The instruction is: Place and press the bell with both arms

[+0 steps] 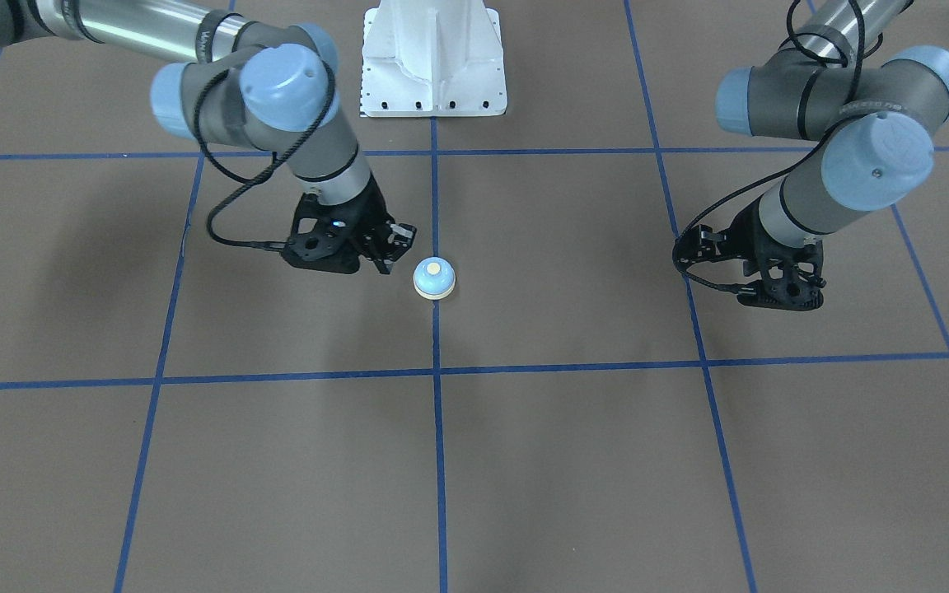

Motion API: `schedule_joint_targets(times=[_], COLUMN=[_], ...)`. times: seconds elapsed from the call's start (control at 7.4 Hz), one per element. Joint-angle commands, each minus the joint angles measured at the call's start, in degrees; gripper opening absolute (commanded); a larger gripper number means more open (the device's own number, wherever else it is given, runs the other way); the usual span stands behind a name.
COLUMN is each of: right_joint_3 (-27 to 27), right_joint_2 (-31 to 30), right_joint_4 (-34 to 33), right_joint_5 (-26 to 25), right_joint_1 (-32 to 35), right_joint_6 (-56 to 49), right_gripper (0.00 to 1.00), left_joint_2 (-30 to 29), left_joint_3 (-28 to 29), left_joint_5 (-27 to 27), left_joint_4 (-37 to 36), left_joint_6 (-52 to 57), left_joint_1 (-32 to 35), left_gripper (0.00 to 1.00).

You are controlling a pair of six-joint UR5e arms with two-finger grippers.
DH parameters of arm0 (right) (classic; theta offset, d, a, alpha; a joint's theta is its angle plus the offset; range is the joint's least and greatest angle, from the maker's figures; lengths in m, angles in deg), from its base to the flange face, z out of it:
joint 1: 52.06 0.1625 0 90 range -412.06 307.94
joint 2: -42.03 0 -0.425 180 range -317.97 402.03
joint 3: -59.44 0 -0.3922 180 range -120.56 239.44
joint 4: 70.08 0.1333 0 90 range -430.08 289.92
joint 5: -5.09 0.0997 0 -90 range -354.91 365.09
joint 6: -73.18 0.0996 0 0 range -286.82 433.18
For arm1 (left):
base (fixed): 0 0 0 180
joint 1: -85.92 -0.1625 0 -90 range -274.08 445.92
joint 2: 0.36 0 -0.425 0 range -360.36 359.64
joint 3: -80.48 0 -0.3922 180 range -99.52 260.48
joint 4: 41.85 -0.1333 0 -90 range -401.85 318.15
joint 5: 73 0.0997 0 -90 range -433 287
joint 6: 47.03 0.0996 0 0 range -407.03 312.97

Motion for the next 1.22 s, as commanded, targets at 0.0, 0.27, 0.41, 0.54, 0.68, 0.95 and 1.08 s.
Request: schedule_joint_targets(times=[0.0,0.27,0.41,0.54,0.68,0.95,1.08], right_joint_3=[-8.2,-9.7,-9.1,-7.7,-5.3,-1.6,-0.6], right_joint_2=[-13.0,-23.6,-27.9,-31.3,-32.8,-32.8,-32.7], right_joint_4=[0.0,0.0,-0.1,-0.3,-0.5,-3.5,-6.3], right_joint_5=[5.3,12.2,15.2,15.5,16.5,17.3,17.5], right_joint_1=[8.3,20.7,27.0,32.3,37.0,42.3,45.2], right_joint_6=[-13.9,-32.2,-43.5,-53.2,-61.4,-72.3,-78.3], right_gripper=[0.0,0.0,0.0,0.0,0.0,0.0,0.0], left_joint_2=[2.9,6.9,9.1,12.1,15.8,20.9,22.9], left_joint_3=[-3.6,-7.3,-8.9,-10.4,-11.4,-11.2,-10.5], left_joint_5=[0.0,-0.1,-0.1,-0.2,0.0,-0.1,-0.1], left_joint_4=[0.1,0.3,0.3,0.3,0.3,0.3,0.3], left_joint_6=[0.4,3.6,5.7,10.4,15.9,29.2,34.2], left_joint_1=[0.8,3.1,4.5,7.0,9.6,18.2,22.5], left_gripper=[0.99,0.99,0.99,0.99,0.99,0.99,0.99])
